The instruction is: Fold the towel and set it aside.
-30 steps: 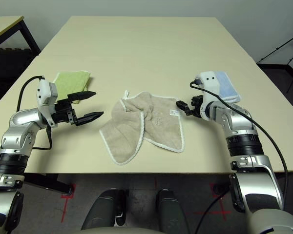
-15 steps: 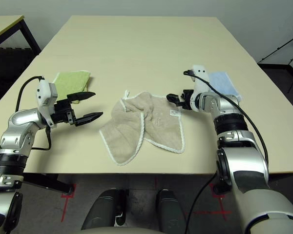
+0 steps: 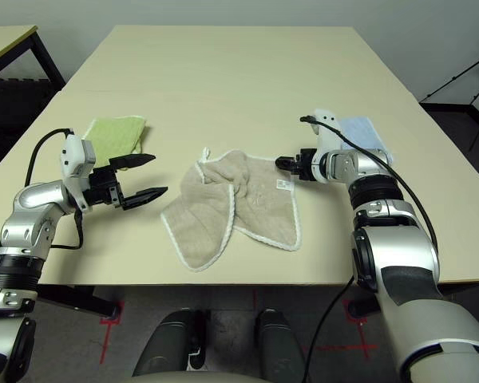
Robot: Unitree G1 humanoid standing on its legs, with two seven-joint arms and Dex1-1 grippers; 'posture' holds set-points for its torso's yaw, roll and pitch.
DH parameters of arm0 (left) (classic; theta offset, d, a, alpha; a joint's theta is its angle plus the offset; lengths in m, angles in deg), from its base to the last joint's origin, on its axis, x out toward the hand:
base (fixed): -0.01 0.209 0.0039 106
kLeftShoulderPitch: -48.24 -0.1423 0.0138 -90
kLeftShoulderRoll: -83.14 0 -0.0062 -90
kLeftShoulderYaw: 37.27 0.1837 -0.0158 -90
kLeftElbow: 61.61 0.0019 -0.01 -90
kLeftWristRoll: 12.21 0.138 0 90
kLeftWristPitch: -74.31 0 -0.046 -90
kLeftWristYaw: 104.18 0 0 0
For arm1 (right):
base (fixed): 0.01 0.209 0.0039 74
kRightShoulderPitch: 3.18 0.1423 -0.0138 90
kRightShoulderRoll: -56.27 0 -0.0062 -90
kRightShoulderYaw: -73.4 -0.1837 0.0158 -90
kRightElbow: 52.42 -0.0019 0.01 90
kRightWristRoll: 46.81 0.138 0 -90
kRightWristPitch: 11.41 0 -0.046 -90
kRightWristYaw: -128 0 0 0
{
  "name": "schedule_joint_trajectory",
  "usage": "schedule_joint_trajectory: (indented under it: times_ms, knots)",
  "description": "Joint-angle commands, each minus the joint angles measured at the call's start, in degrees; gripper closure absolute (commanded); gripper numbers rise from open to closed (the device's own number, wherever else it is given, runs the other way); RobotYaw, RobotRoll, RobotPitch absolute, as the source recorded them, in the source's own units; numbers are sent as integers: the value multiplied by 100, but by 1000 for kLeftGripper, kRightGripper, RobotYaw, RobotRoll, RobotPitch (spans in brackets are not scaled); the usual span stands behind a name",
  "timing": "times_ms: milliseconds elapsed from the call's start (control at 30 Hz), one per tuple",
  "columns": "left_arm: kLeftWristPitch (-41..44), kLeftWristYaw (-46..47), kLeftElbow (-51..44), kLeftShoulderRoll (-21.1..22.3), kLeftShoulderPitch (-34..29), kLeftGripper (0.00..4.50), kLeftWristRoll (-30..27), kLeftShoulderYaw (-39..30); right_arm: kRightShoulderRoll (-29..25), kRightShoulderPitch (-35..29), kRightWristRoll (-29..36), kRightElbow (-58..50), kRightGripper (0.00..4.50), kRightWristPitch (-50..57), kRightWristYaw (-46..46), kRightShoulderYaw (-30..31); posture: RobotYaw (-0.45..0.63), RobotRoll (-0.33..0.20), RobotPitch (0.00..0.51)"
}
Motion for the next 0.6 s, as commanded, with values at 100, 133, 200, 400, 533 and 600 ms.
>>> schedule_joint_trajectory:
  times_ms: [100,133,200,400,533,600]
  knots:
    - [-46,44,-66,44,-126,0,86,35,61,-84,-96,-50,4173,104,212,147,157,0,105]
    - [-46,49,-70,41,-133,0,87,39,65,-107,-99,-85,4488,114,214,152,157,0,105]
    - [-46,57,-76,36,-143,0,92,45,65,-152,-87,-196,4488,124,215,144,157,0,105]
    - [-46,103,-58,14,-124,0,110,64,9,-268,4,-1000,4488,-23,150,27,149,0,106]
    - [-38,131,-50,-23,-101,0,127,93,-56,-350,71,-1627,4488,-30,110,-46,143,0,107]
    - [-39,148,-41,-43,-88,0,137,106,-93,-386,104,-1901,4488,-11,70,-66,139,0,108]
